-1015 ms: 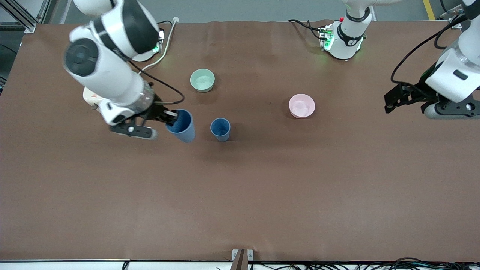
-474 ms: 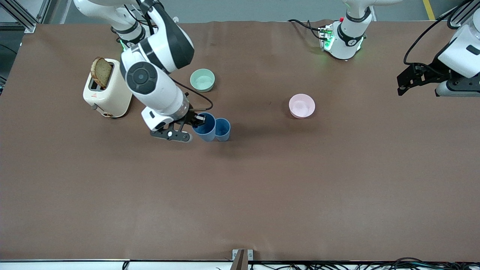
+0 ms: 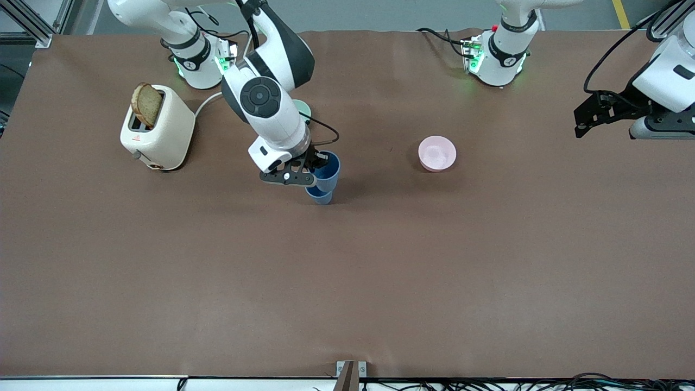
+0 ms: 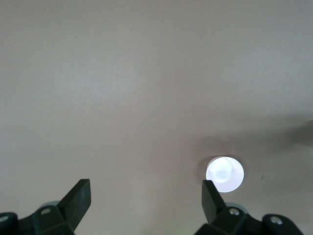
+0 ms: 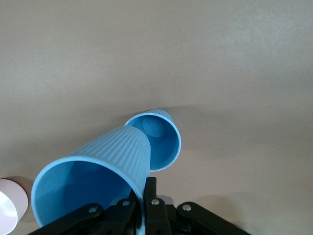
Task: Stack blue cups with both arms
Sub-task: 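Lower the held cup into the standing blue cup with the right gripper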
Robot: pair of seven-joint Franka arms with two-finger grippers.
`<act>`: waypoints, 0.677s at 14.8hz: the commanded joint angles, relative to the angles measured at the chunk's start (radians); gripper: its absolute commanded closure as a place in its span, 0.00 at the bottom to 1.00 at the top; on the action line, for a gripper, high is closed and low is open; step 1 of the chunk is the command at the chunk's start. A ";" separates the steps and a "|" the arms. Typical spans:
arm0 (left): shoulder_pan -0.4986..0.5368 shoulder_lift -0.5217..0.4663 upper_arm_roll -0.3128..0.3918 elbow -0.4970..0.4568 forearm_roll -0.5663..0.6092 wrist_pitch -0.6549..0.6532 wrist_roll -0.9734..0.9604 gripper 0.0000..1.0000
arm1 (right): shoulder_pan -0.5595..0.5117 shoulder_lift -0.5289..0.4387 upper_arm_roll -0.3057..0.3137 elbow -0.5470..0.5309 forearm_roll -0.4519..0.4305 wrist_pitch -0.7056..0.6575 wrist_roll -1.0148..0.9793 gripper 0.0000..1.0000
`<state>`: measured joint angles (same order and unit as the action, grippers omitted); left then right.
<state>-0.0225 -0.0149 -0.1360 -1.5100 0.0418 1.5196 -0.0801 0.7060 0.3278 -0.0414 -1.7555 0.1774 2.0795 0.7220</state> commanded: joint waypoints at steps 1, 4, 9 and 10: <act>0.000 -0.017 0.007 -0.010 -0.005 -0.002 0.016 0.00 | -0.003 -0.030 -0.011 -0.059 -0.021 0.002 0.007 0.99; 0.000 -0.017 0.007 -0.009 -0.005 -0.002 0.014 0.00 | -0.008 -0.027 -0.009 -0.070 -0.041 0.014 0.008 0.99; 0.000 -0.016 0.007 -0.010 -0.003 -0.002 0.016 0.00 | 0.000 -0.026 -0.009 -0.070 -0.041 0.016 0.008 0.98; 0.000 -0.016 0.007 -0.010 -0.003 -0.002 0.017 0.00 | 0.000 -0.026 -0.008 -0.070 -0.041 0.014 0.008 0.96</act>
<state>-0.0222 -0.0149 -0.1349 -1.5100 0.0418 1.5196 -0.0801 0.7038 0.3269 -0.0545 -1.7999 0.1528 2.0850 0.7215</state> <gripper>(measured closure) 0.000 0.952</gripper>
